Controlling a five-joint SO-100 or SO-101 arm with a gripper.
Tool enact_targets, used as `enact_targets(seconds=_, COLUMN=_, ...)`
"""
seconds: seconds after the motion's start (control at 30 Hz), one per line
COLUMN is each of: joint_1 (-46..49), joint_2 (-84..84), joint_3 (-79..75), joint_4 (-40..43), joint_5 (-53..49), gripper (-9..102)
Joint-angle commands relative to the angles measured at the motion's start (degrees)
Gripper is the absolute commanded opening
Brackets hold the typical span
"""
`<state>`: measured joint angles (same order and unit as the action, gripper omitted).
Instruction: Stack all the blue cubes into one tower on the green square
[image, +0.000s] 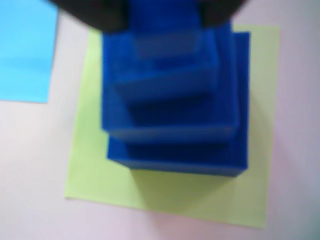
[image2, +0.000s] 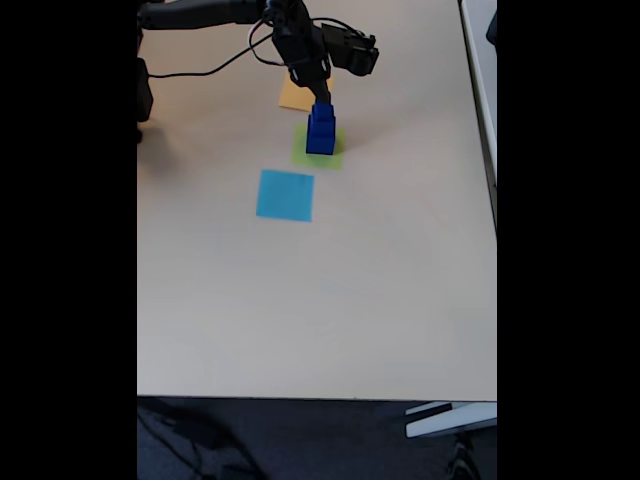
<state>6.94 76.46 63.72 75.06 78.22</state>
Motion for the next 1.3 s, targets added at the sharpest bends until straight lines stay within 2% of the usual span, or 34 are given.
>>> enact_targets(seconds=0.0, joint_1=0.18, joint_2=4.83, joint_3=-3.16, joint_4=-1.05, joint_5=0.00, gripper=0)
enact_targets(seconds=1.27, joint_1=0.70, joint_2=5.19, joint_3=-1.05, joint_4=-0.97, joint_5=0.79, gripper=5)
